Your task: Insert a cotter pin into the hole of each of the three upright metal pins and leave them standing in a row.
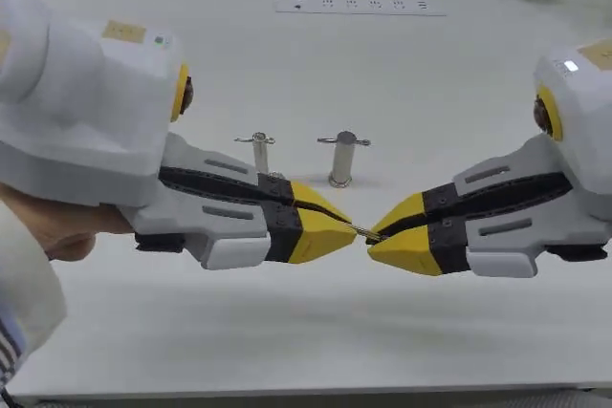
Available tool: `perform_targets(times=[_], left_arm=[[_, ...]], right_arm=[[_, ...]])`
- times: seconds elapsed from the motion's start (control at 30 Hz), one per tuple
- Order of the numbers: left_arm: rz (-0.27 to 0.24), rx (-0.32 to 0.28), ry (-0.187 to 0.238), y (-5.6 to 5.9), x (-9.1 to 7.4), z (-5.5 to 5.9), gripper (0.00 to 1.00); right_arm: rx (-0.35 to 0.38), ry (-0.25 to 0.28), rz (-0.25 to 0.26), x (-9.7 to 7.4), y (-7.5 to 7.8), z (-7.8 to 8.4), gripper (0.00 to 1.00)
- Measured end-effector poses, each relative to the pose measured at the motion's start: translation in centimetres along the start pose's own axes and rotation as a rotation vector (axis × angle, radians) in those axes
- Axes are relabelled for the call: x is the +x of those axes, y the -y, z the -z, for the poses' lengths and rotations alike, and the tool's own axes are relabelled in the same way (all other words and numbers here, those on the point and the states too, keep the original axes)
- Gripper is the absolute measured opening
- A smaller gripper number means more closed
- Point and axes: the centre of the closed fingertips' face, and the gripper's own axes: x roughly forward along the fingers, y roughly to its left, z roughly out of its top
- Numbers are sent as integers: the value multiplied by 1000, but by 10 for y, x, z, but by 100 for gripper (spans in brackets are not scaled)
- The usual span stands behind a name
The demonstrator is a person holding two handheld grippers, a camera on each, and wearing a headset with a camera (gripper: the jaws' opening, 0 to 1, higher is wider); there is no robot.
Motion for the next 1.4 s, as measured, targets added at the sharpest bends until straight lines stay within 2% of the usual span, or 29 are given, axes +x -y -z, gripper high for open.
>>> perform_targets(times=[0.37,0.5,0.7,0.77,0.97,1.2,1.27,1.4], left_arm=[[8,45,-43,-4,-2,10,0],[12,42,-51,-5,-3,14,0],[19,61,-88,-6,-3,25,1],[25,35,-81,-6,-3,25,0],[13,41,-73,-10,-4,26,1],[-15,23,-63,-14,-5,24,3],[-19,-2,-59,-13,-4,24,3],[-49,17,-66,-18,-6,28,3]], right_arm=[[-27,-37,-11,1,-3,1,5],[-41,-60,-19,1,-6,3,5],[-78,-90,-26,1,-8,4,4],[-75,-95,-30,1,-7,5,4],[-71,-99,-24,0,-5,5,4],[-83,-116,-15,2,-3,3,3],[-89,-122,-11,3,-1,2,3],[-88,-127,-8,6,2,0,3]])
